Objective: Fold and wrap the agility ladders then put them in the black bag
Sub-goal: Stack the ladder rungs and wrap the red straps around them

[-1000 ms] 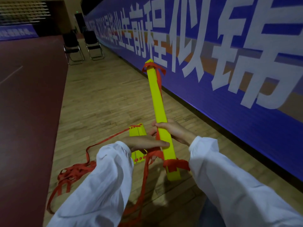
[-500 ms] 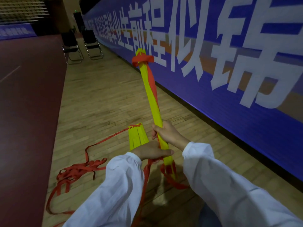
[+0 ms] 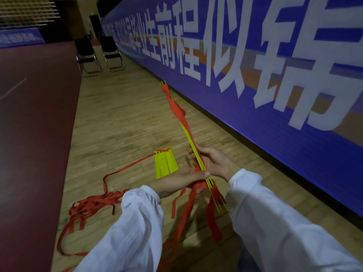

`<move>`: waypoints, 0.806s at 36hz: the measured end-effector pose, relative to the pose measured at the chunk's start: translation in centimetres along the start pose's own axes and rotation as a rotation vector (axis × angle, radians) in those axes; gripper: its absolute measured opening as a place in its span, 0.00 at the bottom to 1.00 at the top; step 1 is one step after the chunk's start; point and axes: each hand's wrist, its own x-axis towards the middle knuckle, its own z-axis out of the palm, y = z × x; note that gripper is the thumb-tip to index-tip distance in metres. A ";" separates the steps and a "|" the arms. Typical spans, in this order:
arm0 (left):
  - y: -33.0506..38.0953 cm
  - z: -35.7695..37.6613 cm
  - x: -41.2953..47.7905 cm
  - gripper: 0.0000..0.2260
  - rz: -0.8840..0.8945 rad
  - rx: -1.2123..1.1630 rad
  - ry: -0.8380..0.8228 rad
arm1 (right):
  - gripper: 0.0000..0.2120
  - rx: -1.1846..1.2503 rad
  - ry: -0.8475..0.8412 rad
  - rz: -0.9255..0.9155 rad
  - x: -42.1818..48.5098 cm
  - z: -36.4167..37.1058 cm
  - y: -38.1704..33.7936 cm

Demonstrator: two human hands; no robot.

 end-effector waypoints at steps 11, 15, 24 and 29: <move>-0.6 -1.1 -0.8 0.24 -0.173 -0.019 -0.100 | 0.09 -0.210 -0.006 -0.066 -1.0 -0.1 -0.5; -0.6 -1.4 -1.0 0.20 -0.212 -0.041 -0.039 | 0.06 -0.340 0.046 -0.132 -0.8 -0.2 -0.8; 0.6 -1.4 -0.9 0.17 -0.242 0.065 -0.009 | 0.04 -0.651 0.194 -0.223 -0.2 -0.7 -0.3; 0.1 -1.4 -0.6 0.19 -0.227 0.069 0.021 | 0.03 -0.718 0.238 -0.247 -0.2 -0.7 -0.3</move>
